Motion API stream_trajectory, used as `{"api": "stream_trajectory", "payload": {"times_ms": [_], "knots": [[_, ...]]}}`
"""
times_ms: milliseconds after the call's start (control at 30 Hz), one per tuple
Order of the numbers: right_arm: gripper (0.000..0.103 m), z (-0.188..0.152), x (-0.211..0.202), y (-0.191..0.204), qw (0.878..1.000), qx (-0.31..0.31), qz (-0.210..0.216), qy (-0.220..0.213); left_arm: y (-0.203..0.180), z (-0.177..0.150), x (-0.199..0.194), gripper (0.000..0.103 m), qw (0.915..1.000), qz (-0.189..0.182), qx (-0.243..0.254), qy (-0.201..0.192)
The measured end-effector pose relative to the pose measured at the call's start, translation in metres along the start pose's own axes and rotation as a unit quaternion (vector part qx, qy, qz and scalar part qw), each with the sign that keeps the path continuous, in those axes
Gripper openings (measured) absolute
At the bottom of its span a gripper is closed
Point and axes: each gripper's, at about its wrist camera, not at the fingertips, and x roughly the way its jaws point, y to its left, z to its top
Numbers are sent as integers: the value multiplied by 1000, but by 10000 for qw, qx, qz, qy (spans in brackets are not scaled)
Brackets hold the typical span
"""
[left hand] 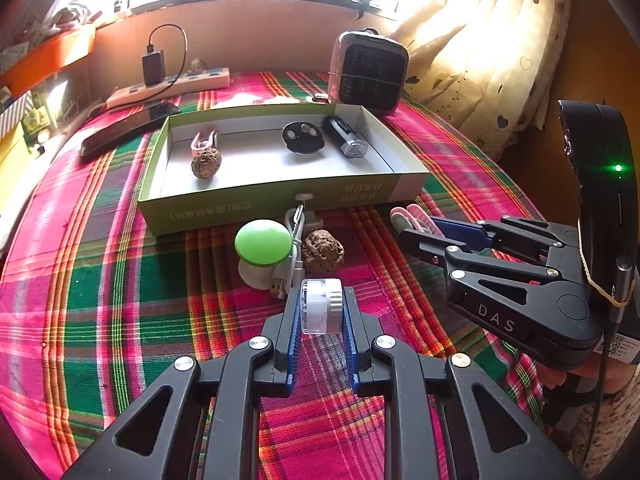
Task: Organize objects
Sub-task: 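Lift and carry pink clip and white cylinder with both grippers over the box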
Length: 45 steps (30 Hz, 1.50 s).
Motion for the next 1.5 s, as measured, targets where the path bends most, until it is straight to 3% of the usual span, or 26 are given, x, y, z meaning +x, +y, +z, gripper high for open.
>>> {"api": "stream_trajectory", "payload": {"times_ms": [800, 1500], "knots": [[25, 35, -19, 3, 9993, -74, 144, -343, 21, 32, -14, 17, 9992, 145, -141, -349], [25, 107, 33, 13, 9984, -271, 445, -198, 56, 68, 9, 17, 9980, 333, -360, -387]]}}
